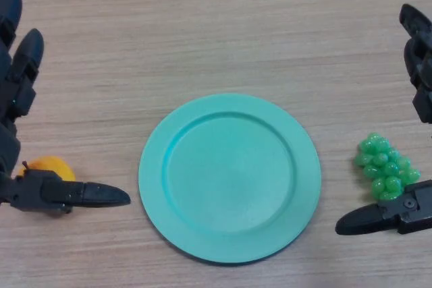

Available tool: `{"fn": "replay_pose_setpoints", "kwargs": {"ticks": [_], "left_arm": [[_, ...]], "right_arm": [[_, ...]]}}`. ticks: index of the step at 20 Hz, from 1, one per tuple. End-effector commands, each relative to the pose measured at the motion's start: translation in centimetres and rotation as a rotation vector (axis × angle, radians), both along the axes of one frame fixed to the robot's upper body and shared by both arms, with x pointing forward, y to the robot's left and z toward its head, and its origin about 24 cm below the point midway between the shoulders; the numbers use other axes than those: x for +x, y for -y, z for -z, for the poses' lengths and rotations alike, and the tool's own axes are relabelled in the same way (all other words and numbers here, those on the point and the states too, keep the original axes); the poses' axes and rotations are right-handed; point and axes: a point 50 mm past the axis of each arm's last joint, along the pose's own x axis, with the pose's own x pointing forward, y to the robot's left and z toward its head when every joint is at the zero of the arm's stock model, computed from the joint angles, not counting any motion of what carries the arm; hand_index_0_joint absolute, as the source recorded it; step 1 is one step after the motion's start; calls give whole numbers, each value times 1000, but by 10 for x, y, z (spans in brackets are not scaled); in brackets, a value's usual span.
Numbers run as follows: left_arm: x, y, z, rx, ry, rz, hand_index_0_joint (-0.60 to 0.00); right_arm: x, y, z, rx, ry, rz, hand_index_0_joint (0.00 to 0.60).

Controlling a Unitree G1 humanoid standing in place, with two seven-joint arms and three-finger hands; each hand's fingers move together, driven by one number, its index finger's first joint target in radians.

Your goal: Pick up the yellow pear and place it on the plate

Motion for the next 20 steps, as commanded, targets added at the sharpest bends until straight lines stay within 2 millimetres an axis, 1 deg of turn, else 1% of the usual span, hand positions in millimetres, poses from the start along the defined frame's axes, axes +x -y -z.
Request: {"fn": "replay_pose_setpoints", "kwargs": {"ticks": [1,5,8,11,12,14,16,17,18,20], "left_arm": [[-12,-1,-27,52,213,1,0],[-10,0,-26,76,171,20,0],[-8,-6,-25,58,136,24,0],[-8,-10,-26,52,145,13,0],[-8,-13,-28,97,158,-3,0],[-13,-26,-26,203,178,-63,0],[-19,-45,-27,223,219,-144,0],[-23,-55,-21,268,235,-194,0],[-29,-69,-19,281,211,-235,0],[-35,-93,-10,263,211,-331,0]], "right_arm": [[-11,6,-24,-24,178,30,0],[-8,8,-20,-31,173,31,0],[-5,7,-21,-34,155,24,0],[-2,4,-23,-46,165,12,0],[-1,3,-22,-38,153,4,0],[1,2,-20,-35,142,-8,0],[5,2,-16,-56,139,-6,0],[7,1,-15,-55,135,-7,0],[8,1,-14,-52,131,-9,0],[10,0,-14,-45,123,-18,0]]}}
